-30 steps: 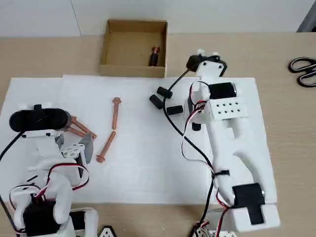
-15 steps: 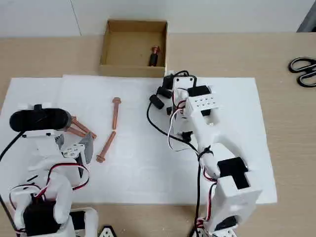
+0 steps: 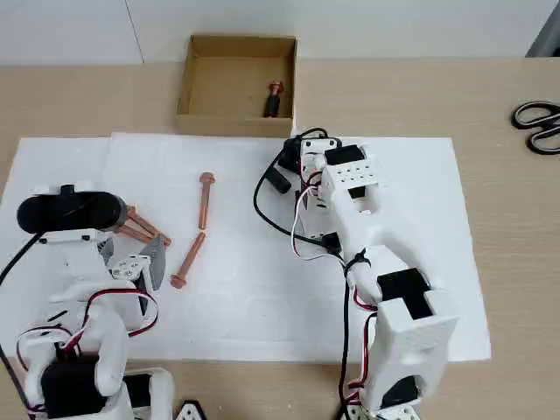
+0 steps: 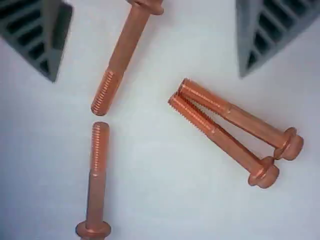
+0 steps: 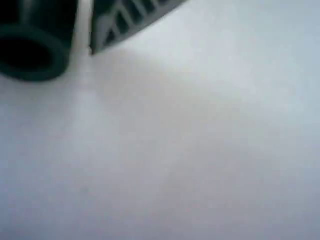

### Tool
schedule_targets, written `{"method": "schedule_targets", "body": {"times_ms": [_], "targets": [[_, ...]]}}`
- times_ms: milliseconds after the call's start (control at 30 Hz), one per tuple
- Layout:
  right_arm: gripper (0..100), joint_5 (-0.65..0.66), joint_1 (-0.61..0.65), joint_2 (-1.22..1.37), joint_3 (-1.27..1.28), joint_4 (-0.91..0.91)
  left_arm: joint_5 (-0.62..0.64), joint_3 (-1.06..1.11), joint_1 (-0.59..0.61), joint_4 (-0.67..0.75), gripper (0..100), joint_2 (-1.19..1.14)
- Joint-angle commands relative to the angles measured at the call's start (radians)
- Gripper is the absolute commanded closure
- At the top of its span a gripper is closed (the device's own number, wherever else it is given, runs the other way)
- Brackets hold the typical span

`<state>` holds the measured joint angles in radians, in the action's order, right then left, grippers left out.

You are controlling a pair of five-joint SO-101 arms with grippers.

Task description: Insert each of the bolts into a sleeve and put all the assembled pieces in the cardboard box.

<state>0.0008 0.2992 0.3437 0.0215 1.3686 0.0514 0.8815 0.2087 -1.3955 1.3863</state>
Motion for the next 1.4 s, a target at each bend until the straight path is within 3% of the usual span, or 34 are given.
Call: {"method": "schedule_targets", "body": {"times_ms": [0, 267, 500, 800, 1067, 1367], "targets": [[85.4, 0.006, 0.005, -0.004, -0.028, 0.012, -0.005, -0.002, 0.006, 0.002, 78, 0.005], [85.7, 0.006, 0.004, 0.027, -0.029, 0.004, -0.005, -0.001, 0.006, 0.000, 78, 0.005], [99.4, 0.032, -0.002, 0.110, -0.101, 0.021, -0.005, -0.001, 0.006, 0.000, 78, 0.005], [99.5, 0.035, -0.002, -0.031, -0.321, 0.252, -0.011, -0.093, 0.003, -0.071, 78, -0.071], [99.5, 0.155, 0.001, -0.136, -0.318, 0.291, -0.009, -0.484, 0.000, -0.166, 78, -0.608], [99.5, 0.155, -0.001, -0.136, -0.318, 0.292, -0.003, -0.990, -0.031, -0.218, 80, -1.352]]}}
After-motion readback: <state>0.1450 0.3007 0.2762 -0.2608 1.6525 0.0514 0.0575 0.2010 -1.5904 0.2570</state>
